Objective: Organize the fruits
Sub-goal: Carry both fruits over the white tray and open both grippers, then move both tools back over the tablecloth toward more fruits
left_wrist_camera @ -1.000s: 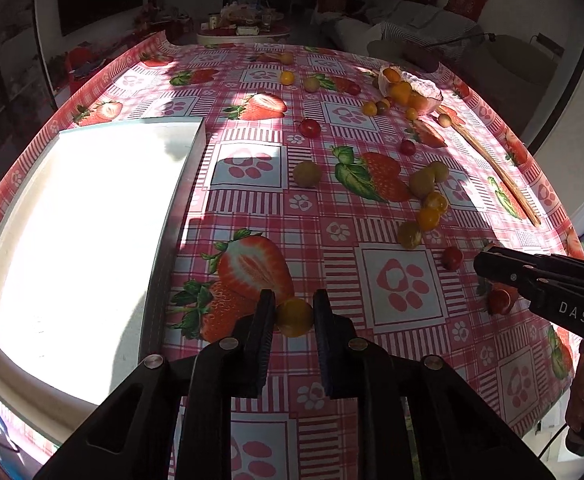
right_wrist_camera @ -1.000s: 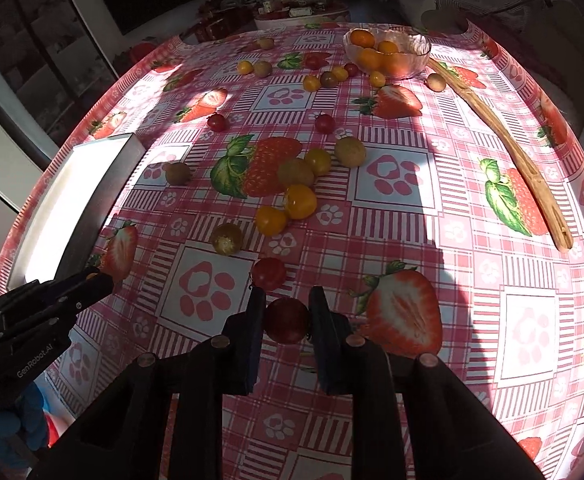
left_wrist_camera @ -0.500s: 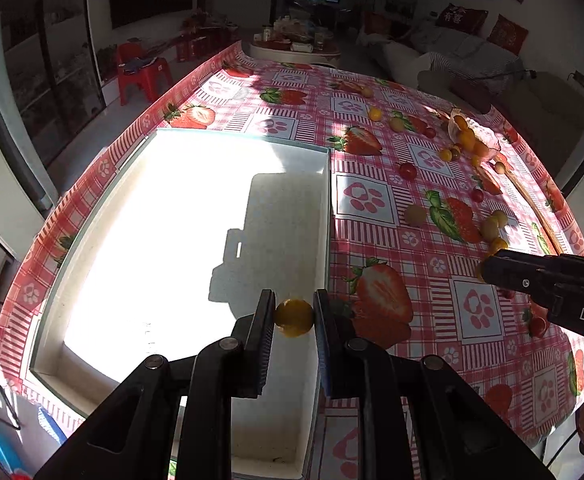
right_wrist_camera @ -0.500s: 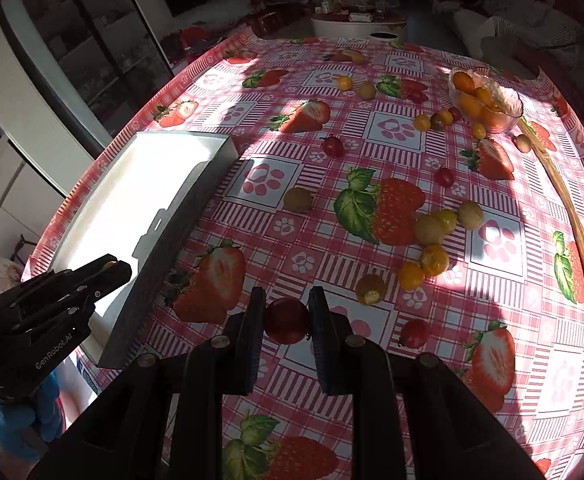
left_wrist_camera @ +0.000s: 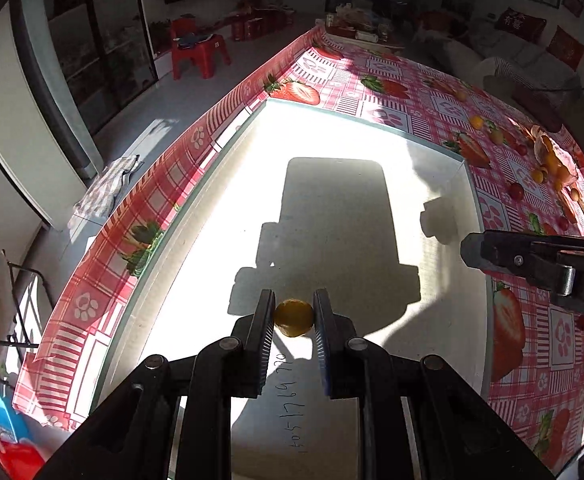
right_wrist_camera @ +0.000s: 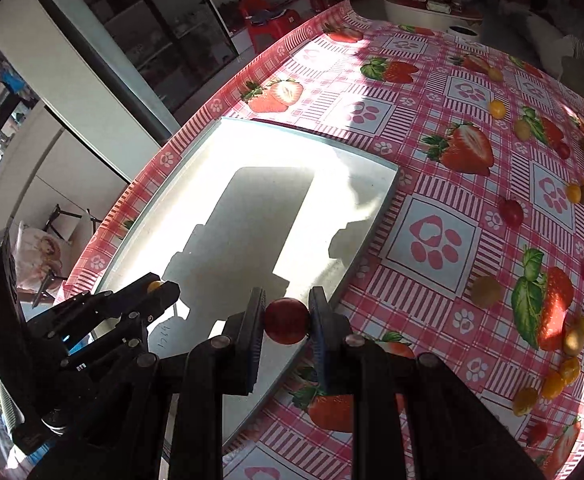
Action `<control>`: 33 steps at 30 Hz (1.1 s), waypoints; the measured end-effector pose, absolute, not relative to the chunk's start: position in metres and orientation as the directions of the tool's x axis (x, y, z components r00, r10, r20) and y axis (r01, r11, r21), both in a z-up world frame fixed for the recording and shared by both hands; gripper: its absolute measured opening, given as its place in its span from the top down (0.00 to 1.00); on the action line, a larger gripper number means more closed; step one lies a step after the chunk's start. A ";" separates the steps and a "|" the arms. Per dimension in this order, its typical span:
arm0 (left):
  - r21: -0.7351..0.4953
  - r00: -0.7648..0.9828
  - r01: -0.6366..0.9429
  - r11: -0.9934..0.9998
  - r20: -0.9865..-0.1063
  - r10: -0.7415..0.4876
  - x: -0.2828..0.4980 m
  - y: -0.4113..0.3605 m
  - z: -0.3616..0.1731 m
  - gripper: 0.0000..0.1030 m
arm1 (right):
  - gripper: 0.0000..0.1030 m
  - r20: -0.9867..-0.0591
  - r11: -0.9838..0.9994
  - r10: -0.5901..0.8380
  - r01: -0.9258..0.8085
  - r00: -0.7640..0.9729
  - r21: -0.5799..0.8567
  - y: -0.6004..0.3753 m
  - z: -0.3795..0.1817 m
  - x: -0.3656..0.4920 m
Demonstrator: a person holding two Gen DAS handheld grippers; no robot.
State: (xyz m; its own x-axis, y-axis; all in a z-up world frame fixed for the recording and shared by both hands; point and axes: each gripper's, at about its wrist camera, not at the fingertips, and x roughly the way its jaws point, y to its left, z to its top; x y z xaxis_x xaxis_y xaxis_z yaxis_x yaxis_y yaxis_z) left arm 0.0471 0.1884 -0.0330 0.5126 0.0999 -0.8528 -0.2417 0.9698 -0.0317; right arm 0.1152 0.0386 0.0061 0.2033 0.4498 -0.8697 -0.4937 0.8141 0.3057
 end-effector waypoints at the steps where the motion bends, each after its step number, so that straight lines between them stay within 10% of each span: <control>1: -0.036 0.507 -0.245 0.969 -0.856 0.097 0.048 0.190 -0.035 0.80 | 0.77 -0.872 0.814 0.450 -0.489 0.192 0.313 0.042 0.002 0.118; 10: 0.003 0.476 -0.251 0.968 -0.871 0.126 0.055 0.188 -0.046 0.78 | 0.75 -0.907 0.825 0.391 -0.496 0.158 0.269 0.068 -0.033 0.138; 12: 0.013 0.474 -0.250 0.968 -0.870 0.134 0.056 0.187 -0.047 0.50 | 0.75 -0.907 0.820 0.389 -0.509 0.162 0.261 0.071 -0.034 0.137; 13: 0.027 0.478 -0.259 0.966 -0.865 0.153 0.055 0.187 -0.046 0.14 | 0.75 -0.910 0.818 0.382 -0.516 0.161 0.252 0.073 -0.035 0.137; 14: 0.039 0.503 -0.266 0.963 -0.847 0.173 0.052 0.186 -0.042 0.05 | 0.75 -0.911 0.817 0.376 -0.524 0.166 0.242 0.075 -0.036 0.136; 18: 0.049 0.530 -0.253 0.966 -0.829 0.181 0.047 0.184 -0.037 0.05 | 0.63 -0.909 0.807 0.383 -0.540 0.167 0.240 0.077 -0.033 0.135; 23: 0.025 0.514 -0.269 0.963 -0.842 0.166 0.046 0.187 -0.035 0.05 | 0.23 -0.890 0.813 0.397 -0.537 0.226 0.226 0.072 -0.012 0.130; 33: 0.024 0.513 -0.223 0.974 -0.847 0.139 0.040 0.160 -0.022 0.05 | 0.19 -0.868 0.859 0.384 -0.465 0.313 0.213 0.015 0.020 0.115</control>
State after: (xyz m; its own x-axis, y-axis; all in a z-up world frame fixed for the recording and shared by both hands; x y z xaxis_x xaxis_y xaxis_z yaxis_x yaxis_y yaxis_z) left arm 0.0404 0.1604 -0.0219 0.5131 0.1389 -0.8470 -0.2234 0.9744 0.0244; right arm 0.1154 0.0152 0.0200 0.3134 0.3843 -0.8684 -0.4649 0.8594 0.2126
